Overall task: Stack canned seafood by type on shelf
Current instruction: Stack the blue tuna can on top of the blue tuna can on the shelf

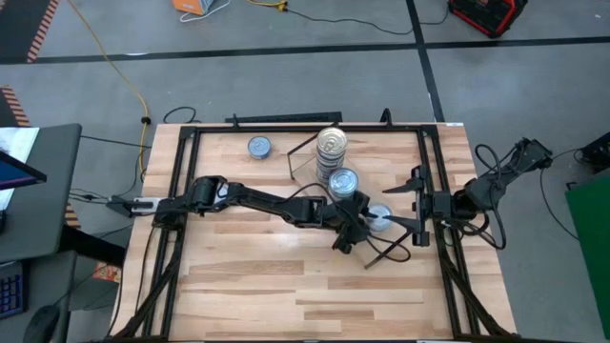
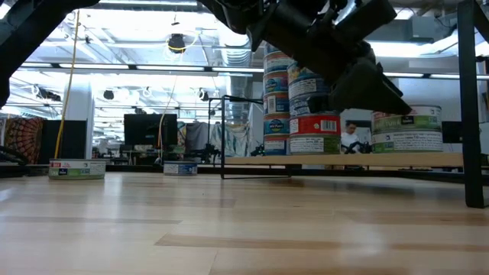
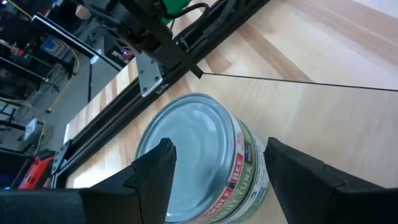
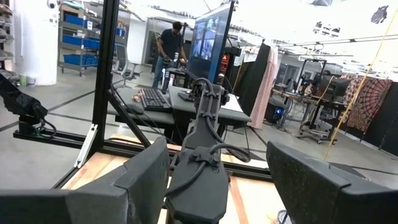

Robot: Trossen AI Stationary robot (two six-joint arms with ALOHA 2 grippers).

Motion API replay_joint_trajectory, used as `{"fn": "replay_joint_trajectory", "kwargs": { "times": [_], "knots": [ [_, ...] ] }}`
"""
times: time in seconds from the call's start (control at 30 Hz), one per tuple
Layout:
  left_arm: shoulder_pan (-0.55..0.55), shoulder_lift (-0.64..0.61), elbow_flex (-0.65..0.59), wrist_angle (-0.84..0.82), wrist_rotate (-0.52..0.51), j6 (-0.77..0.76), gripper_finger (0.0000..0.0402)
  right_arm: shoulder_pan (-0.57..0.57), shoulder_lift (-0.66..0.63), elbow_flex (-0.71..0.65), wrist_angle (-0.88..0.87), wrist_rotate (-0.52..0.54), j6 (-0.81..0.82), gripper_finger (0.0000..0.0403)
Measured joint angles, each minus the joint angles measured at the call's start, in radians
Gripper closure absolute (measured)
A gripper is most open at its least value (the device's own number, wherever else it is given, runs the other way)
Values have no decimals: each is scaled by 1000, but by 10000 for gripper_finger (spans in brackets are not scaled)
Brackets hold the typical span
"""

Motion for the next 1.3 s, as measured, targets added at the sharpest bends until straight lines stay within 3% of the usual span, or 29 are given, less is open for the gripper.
{"fn": "replay_joint_trajectory", "kwargs": {
  "times": [0.2,0.43,0.57,0.83,0.93,1.07,1.2,1.3],
  "knots": [
    [-31,-1,0,-28,-13,-17,166,0,0,0,-3,0,4,108],
    [-87,-65,-1,-170,-160,-29,166,0,0,0,-8,0,8,108],
    [-121,-95,-1,-351,-168,-103,166,0,0,0,-10,0,8,108],
    [-200,-104,-37,-889,-81,-343,166,0,0,0,-10,0,16,108],
    [-212,-132,-143,-939,-33,-431,166,0,0,0,-9,0,22,108],
    [-229,-252,-368,-837,-47,-520,166,0,5,0,-7,0,34,108],
    [-229,-440,-607,-728,-143,-632,166,0,6,0,-4,0,33,108],
    [-203,-605,-779,-658,-271,-715,166,-7,5,0,3,0,26,108]
  ]
}}
